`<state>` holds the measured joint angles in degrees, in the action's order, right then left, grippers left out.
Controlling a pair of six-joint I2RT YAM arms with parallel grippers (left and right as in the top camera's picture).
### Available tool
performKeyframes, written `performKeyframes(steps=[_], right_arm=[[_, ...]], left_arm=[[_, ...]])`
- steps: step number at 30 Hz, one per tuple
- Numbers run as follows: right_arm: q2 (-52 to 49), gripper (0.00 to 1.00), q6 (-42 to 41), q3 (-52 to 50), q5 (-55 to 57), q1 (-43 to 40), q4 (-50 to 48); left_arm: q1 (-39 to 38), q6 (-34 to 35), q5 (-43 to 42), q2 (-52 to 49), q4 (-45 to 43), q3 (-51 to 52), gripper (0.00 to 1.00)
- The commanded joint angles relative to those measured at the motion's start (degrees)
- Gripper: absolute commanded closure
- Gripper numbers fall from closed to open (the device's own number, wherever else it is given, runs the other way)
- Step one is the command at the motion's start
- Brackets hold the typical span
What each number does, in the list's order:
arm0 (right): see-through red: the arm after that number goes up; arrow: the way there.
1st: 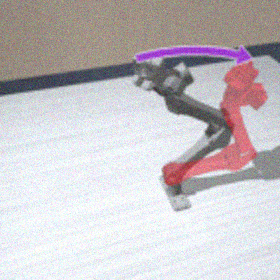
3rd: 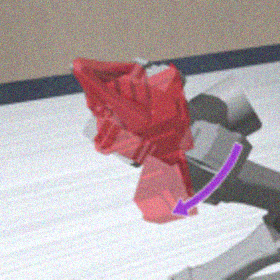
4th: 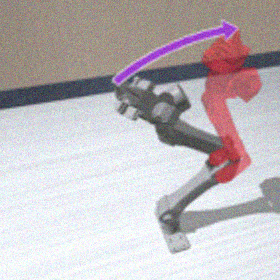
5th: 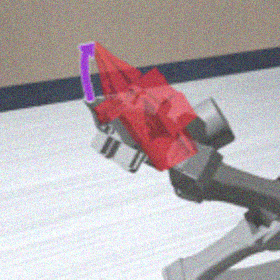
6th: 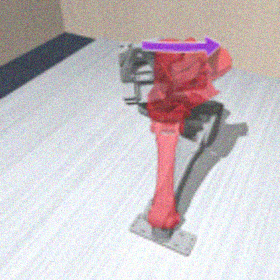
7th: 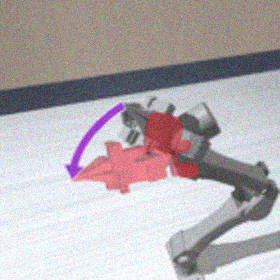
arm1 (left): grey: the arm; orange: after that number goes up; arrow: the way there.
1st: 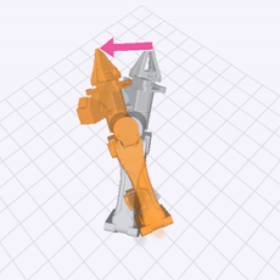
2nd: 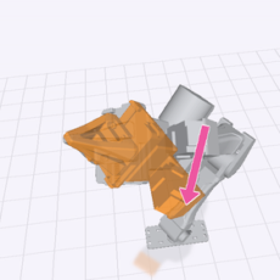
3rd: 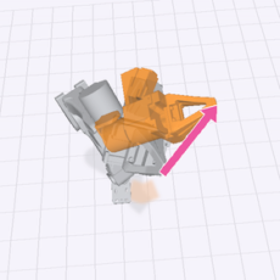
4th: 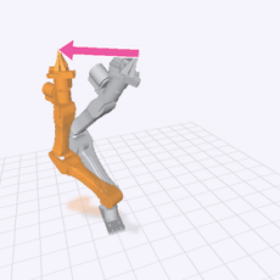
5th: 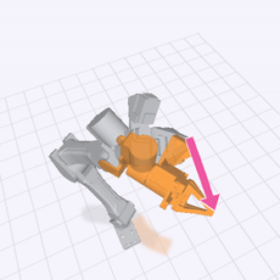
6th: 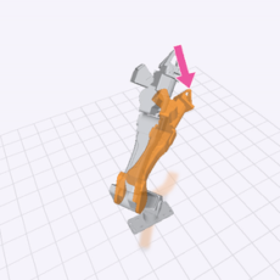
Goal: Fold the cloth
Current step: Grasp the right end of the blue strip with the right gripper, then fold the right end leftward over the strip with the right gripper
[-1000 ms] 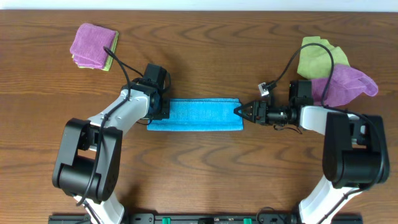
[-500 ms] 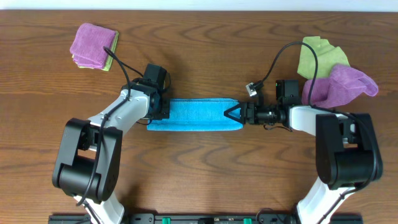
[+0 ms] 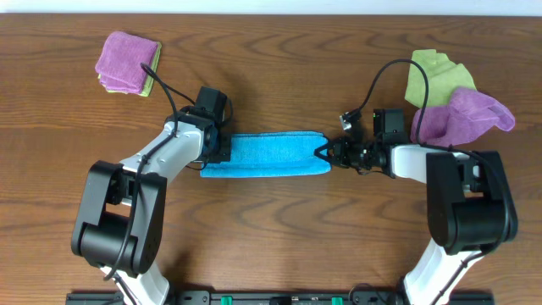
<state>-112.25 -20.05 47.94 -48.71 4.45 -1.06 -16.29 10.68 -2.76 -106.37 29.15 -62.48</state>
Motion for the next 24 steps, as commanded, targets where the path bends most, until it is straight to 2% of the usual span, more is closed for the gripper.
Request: performKeyframes(steps=[1,6,12,21,24], right_arm=[[-1.7,0.98,-1.2,1.9,3.8,1.0,2.1],[3.0,0.99,-0.5,7.0,6.2,4.9,8.5],[10.5,0.99,0.4,11.2,19.8,11.6,16.6],[14.6,0.98,0.3,13.6,23.6,18.0,18.3],[14.6,0.98,0.1,13.6,28.9,21.2,18.8]], left_arm=[[0.2,1.1,1.2,0.7,0.2,0.9,0.94],[0.2,1.8,-0.3,0.7,0.1,0.9,0.94],[0.2,2.1,-1.4,0.7,0.1,0.9,0.94],[0.2,2.5,-1.9,0.7,-0.8,0.9,0.94],[0.2,3.6,-2.2,0.7,-0.9,0.9,0.95]])
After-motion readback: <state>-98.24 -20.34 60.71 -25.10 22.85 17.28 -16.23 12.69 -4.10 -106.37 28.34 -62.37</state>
